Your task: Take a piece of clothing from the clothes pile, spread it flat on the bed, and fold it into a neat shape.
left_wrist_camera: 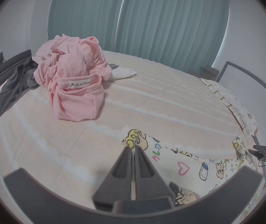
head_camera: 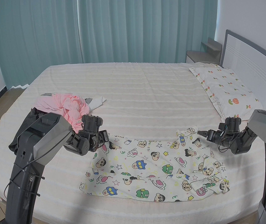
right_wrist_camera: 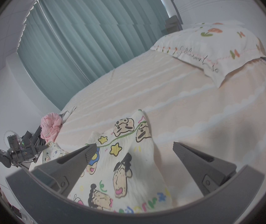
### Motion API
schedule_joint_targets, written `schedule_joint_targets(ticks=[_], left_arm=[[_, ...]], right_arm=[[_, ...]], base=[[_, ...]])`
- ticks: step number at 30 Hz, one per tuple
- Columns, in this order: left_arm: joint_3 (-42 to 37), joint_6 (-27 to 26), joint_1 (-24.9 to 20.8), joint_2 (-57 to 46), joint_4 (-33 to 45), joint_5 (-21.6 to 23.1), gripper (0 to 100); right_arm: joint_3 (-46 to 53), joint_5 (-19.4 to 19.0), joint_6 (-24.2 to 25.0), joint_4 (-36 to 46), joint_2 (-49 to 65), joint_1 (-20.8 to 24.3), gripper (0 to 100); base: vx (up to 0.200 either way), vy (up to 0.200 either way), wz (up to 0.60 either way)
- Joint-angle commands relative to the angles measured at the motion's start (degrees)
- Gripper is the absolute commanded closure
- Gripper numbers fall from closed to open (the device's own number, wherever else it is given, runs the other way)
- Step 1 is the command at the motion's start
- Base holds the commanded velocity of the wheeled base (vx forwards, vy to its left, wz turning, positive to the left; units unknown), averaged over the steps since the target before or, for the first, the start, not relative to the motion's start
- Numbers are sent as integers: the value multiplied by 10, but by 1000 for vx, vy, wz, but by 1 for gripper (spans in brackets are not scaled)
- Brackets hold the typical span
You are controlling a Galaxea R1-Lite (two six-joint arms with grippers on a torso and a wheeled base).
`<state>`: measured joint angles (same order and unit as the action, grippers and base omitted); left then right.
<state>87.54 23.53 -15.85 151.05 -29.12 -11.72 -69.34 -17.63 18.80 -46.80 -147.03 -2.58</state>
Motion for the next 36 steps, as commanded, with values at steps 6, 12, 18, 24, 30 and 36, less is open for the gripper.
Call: schedule_joint_targets(ticks=[6, 12, 18, 24, 30, 36], left_arm=[[-18, 8, 1, -9, -17, -2, 100], [-17, 8, 0, -11, -17, -2, 100], [-18, 8, 1, -11, -17, -3, 100], [-20, 9, 1, -16, -14, -3, 100], [-20, 9, 4, -30, -16, -3, 100], [-21, 10, 5, -38, -17, -3, 100]], right_arm=[[-118, 9, -3, 78, -71, 22, 0], [-133, 5, -3, 101, -74, 24, 100], [-134, 4, -2, 104, -74, 23, 100], [-131, -2, 10, 90, -70, 19, 100], [-112, -43, 65, 46, -53, 4, 100], [-74, -93, 86, -13, -36, -10, 100]], base=[[0, 0, 0], [0, 0, 0], [0, 0, 0], [0, 0, 0], [0, 0, 0], [0, 0, 0]])
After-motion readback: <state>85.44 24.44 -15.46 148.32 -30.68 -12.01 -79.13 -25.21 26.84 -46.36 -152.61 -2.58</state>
